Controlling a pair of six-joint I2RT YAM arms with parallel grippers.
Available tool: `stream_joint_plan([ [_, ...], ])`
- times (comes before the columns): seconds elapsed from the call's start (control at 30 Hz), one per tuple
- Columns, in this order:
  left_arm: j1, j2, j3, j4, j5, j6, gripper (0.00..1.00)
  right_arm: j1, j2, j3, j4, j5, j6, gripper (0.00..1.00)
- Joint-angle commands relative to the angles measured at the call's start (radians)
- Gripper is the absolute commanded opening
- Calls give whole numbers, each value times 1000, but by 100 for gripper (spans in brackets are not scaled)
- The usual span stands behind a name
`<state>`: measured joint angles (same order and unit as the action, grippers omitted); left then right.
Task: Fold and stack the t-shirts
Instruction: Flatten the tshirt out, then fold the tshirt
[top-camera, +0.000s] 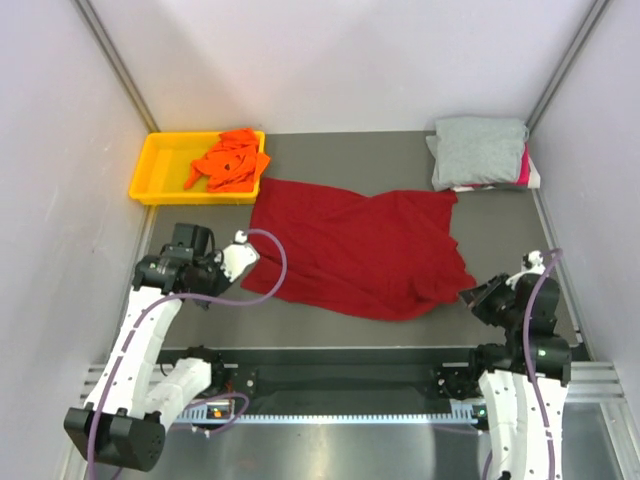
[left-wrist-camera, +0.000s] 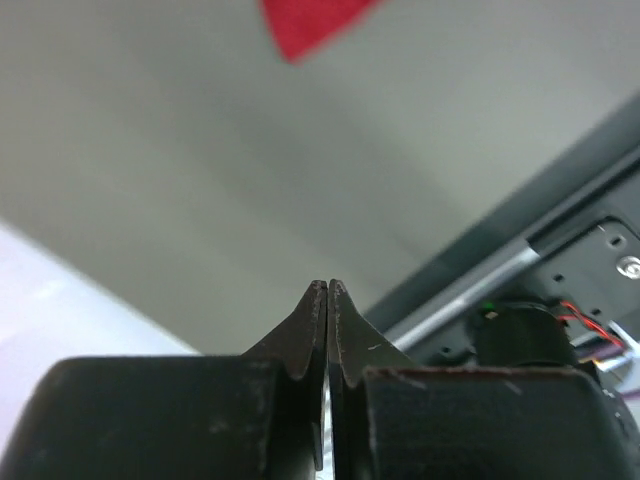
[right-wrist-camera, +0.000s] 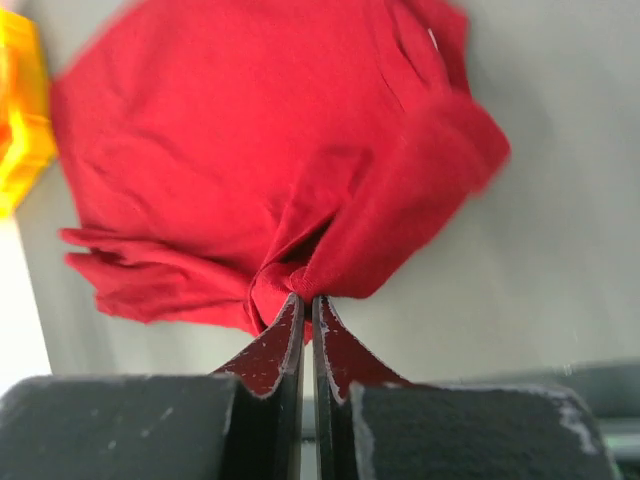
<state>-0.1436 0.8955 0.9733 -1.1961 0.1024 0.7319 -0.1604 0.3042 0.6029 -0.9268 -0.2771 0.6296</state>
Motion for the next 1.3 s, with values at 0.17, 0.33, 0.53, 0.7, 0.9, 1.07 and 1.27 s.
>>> stream_joint_plan([
  [0.17,-7,25,-87,145,185,23,23,-10,-105,-144,-58,30,93,3],
  [0.33,-39,81,-155,305,231,69,51,-10,-166,-147,-83,189,201,54],
  [0.53,-83,164,-303,525,119,165,59,-10,-159,-36,43,257,155,61],
  [0.7,-119,215,-349,644,71,184,65,-7,195,70,77,81,-45,59],
  [0.9,-180,304,-390,748,14,158,65,126,349,94,111,141,-94,57],
  [1.07,-205,375,-409,786,-43,159,62,350,489,9,267,176,-13,59],
  [1.27,-221,428,-415,810,-56,132,34,475,722,3,379,306,-2,59],
])
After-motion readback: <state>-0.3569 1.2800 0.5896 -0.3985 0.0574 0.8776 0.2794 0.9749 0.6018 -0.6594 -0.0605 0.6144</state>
